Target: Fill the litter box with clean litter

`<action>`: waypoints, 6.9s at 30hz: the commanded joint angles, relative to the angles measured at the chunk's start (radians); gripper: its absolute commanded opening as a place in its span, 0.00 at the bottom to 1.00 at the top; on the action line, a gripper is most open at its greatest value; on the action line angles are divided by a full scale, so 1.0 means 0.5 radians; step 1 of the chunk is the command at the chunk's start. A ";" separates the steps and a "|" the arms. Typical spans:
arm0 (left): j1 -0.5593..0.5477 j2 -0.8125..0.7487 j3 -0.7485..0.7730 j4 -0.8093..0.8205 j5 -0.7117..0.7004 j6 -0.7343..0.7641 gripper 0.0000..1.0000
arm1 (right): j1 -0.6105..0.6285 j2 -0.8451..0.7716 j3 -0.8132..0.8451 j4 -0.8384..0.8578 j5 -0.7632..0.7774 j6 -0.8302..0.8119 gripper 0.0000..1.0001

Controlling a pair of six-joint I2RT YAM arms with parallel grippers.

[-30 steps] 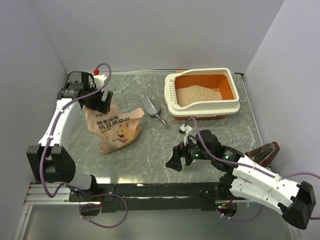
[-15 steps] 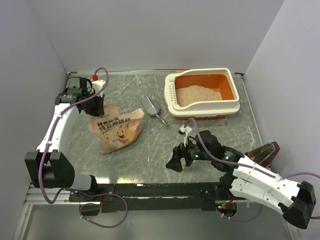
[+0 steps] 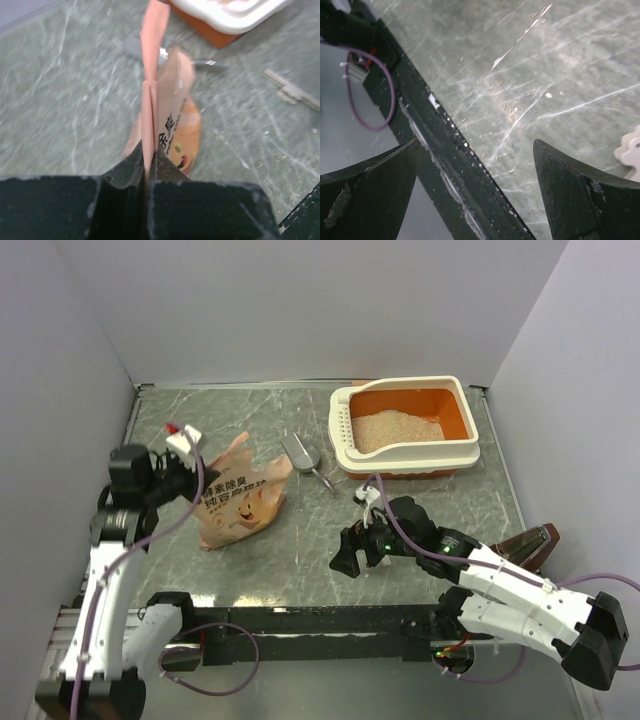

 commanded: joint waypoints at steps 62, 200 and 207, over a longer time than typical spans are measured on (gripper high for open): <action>-0.375 -0.226 0.455 -0.582 0.182 0.445 0.52 | -0.056 1.749 1.664 0.487 -1.244 -1.935 0.00; -1.038 -1.008 -0.185 -0.276 -0.674 1.095 0.01 | 0.088 1.789 1.943 -0.967 0.038 -2.239 0.78; -1.038 -0.943 -0.161 -0.230 -0.686 1.148 0.01 | -0.047 1.495 1.882 -0.535 0.096 -1.878 0.77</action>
